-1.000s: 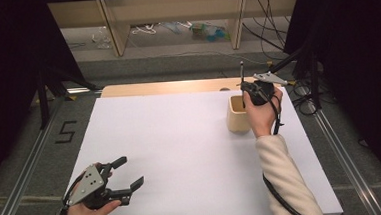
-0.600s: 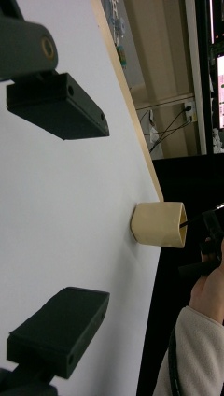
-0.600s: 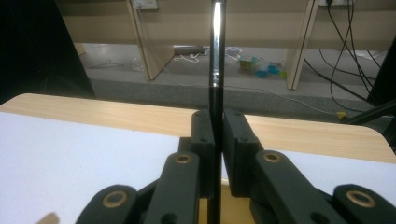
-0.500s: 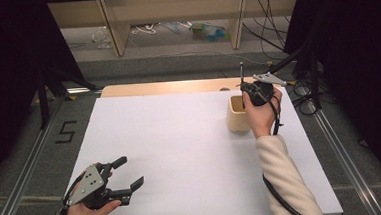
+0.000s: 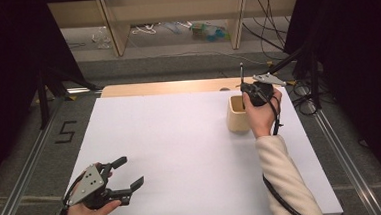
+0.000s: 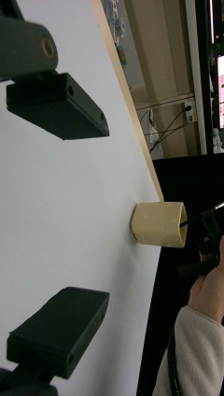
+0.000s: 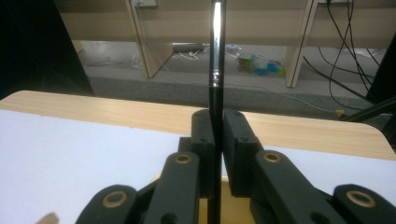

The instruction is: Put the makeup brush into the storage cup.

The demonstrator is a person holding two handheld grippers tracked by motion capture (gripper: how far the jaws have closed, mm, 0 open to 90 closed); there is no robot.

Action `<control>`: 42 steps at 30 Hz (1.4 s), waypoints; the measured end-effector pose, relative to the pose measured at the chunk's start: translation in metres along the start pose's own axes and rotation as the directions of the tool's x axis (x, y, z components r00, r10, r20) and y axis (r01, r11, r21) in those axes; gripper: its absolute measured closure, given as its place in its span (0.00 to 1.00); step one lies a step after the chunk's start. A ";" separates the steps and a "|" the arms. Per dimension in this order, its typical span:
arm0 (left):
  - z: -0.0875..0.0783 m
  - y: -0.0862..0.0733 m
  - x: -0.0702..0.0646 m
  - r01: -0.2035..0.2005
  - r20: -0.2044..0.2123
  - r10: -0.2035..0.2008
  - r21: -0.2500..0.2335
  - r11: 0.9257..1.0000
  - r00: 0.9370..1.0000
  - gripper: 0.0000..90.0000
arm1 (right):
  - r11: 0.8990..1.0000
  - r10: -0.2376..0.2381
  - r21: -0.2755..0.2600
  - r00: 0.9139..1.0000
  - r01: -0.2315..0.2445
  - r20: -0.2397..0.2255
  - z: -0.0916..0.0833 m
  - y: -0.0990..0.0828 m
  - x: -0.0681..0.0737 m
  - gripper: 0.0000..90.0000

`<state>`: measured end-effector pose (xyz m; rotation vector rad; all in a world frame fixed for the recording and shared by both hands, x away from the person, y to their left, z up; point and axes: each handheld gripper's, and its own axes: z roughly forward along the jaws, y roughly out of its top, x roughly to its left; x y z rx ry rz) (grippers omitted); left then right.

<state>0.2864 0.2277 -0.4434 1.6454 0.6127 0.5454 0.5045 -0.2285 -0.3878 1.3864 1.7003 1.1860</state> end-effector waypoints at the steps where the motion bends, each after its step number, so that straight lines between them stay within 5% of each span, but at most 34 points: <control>1: 0.000 0.000 0.000 0.001 0.000 -0.001 0.000 1.000 1.000 0.19 | 1.000 0.001 -0.008 1.000 -0.001 -0.003 0.001 0.000 0.000 0.93; 42: 0.000 0.000 0.000 0.001 0.000 -0.001 0.000 1.000 1.000 0.19 | 1.000 -0.010 0.028 1.000 0.010 0.010 0.006 -0.007 -0.001 0.93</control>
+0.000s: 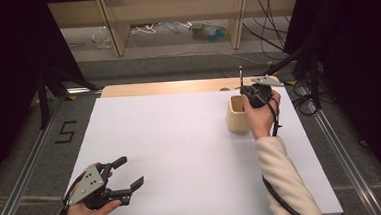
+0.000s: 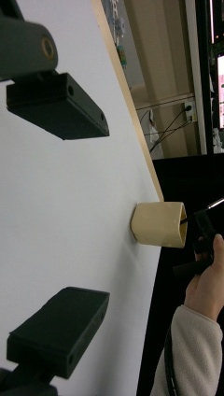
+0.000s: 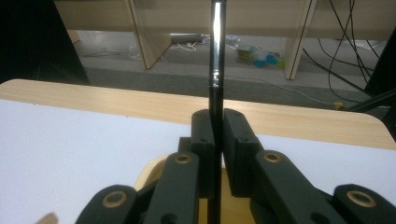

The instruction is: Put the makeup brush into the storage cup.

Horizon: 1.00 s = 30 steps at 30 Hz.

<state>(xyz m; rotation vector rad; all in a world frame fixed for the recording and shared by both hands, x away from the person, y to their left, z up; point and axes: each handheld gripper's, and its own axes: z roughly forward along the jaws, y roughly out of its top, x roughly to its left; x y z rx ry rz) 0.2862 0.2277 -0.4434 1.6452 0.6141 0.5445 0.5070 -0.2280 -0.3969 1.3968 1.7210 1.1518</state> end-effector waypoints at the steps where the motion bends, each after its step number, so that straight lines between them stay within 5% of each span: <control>1: 0.000 0.000 0.000 0.000 0.000 0.000 0.000 1.000 1.000 0.19 | 1.000 0.001 0.001 1.000 -0.001 0.000 0.000 0.000 0.000 0.93; 14: 0.000 0.000 0.000 0.000 -0.001 0.000 0.000 1.000 1.000 0.19 | 1.000 0.010 0.009 1.000 -0.009 -0.009 -0.001 0.000 0.001 0.91; 21: 0.000 0.000 0.000 0.002 0.000 -0.002 0.000 1.000 1.000 0.19 | 0.997 -0.049 -0.064 0.998 0.047 -0.030 -0.003 0.003 -0.001 0.35; 22: 0.000 0.000 0.000 0.004 -0.001 -0.004 0.000 1.000 1.000 0.19 | 0.993 -0.066 -0.101 0.997 0.062 -0.031 -0.002 0.003 -0.002 0.30; 24: 0.000 0.000 0.000 0.001 0.000 -0.001 0.000 1.000 1.000 0.19 | 0.993 -0.085 -0.089 0.996 0.082 -0.035 -0.004 0.004 -0.002 0.23; 30: -0.001 0.000 0.000 0.005 -0.003 -0.005 -0.001 1.000 1.000 0.19 | 0.992 -0.105 -0.080 0.992 0.099 -0.066 -0.008 0.003 -0.003 0.19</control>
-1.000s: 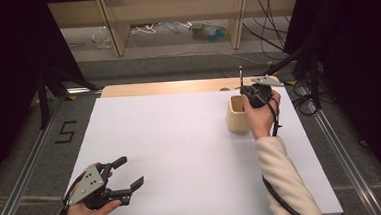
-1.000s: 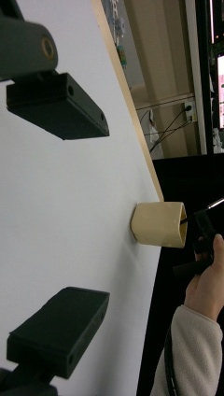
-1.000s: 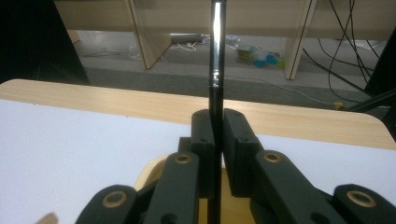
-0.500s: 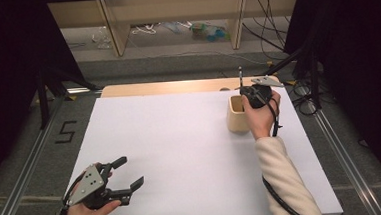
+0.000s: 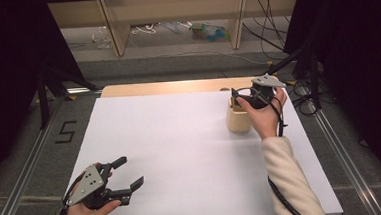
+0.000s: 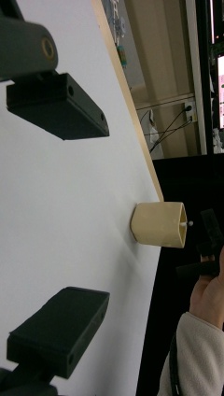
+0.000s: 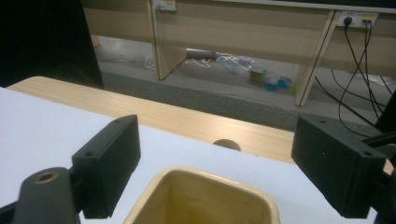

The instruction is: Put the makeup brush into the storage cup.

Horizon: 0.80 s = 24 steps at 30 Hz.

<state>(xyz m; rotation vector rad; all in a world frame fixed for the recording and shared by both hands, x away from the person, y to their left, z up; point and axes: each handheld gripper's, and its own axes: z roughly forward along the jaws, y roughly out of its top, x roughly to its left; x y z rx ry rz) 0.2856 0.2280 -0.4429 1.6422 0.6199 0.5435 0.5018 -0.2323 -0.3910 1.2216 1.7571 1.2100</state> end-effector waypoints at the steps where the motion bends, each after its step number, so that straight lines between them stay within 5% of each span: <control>1: 0.000 0.000 0.000 0.000 0.000 0.000 -0.001 1.000 1.000 0.19 | 1.000 0.000 -0.018 1.000 0.000 -0.009 0.000 -0.001 -0.001 0.19; 24: 0.000 0.000 0.000 -0.013 0.000 0.013 -0.004 1.000 1.000 0.18 | 1.000 -0.002 0.003 0.998 0.002 -0.066 -0.028 -0.012 -0.001 0.19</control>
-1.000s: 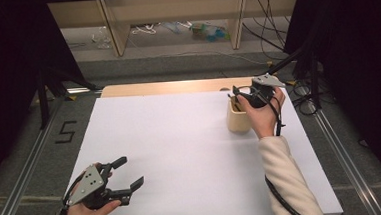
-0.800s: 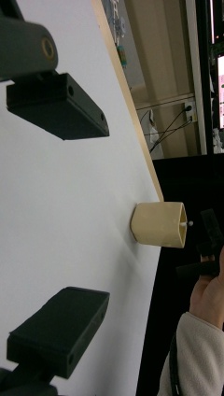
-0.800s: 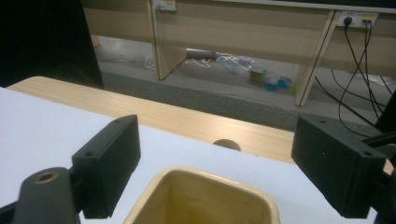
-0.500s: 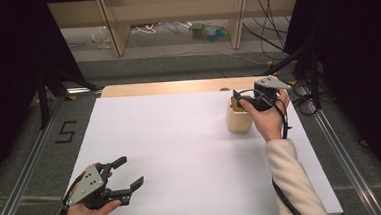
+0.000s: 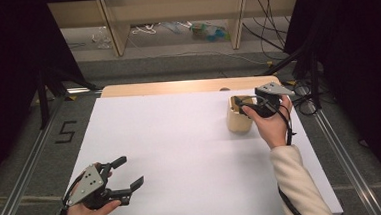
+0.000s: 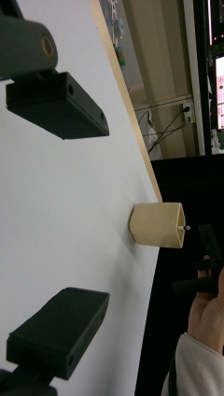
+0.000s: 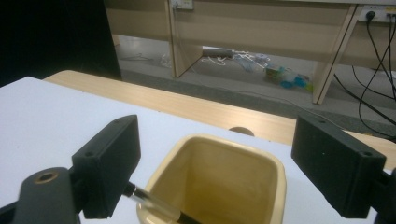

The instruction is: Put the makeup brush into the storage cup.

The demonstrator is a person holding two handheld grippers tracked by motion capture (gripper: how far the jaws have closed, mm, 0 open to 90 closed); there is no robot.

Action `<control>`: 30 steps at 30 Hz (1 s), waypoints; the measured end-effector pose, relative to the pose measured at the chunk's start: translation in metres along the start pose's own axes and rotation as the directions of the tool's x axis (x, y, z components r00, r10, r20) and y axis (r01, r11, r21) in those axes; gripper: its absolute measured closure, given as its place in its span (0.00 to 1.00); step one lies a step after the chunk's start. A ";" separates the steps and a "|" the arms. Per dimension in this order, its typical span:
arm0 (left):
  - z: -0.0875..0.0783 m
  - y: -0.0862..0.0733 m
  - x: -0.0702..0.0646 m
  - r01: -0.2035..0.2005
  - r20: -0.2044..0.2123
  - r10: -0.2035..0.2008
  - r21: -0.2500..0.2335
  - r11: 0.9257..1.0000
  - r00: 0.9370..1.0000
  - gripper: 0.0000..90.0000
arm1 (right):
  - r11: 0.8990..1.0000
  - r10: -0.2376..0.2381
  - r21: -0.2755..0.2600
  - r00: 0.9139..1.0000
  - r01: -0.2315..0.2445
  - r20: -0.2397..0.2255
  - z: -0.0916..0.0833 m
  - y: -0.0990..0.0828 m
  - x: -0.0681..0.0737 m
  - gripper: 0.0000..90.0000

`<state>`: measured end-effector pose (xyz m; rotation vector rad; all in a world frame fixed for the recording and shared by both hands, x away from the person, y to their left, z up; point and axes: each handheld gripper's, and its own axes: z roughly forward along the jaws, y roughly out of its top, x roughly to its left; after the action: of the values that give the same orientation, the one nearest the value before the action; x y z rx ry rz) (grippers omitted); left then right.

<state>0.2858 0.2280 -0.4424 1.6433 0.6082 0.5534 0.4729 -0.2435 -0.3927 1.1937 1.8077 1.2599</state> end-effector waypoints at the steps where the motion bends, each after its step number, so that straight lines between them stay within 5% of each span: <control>1: 0.000 0.000 0.000 0.003 0.000 -0.003 0.000 1.000 1.000 0.18 | 1.000 0.005 0.007 1.000 -0.005 -0.009 -0.002 -0.001 0.000 0.19; 13: 0.001 -0.001 0.000 0.013 -0.004 -0.013 -0.001 1.000 1.000 0.18 | 1.000 -0.010 -0.002 1.000 0.010 -0.028 -0.019 -0.017 -0.004 0.19; 30: 0.001 -0.001 0.000 0.014 -0.003 -0.014 -0.001 1.000 1.000 0.18 | 1.000 0.001 -0.004 0.992 -0.002 -0.129 -0.054 -0.035 -0.001 0.19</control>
<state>0.2863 0.2274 -0.4432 1.6362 0.6214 0.5462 0.4159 -0.2695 -0.4072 1.1338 1.8954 1.3692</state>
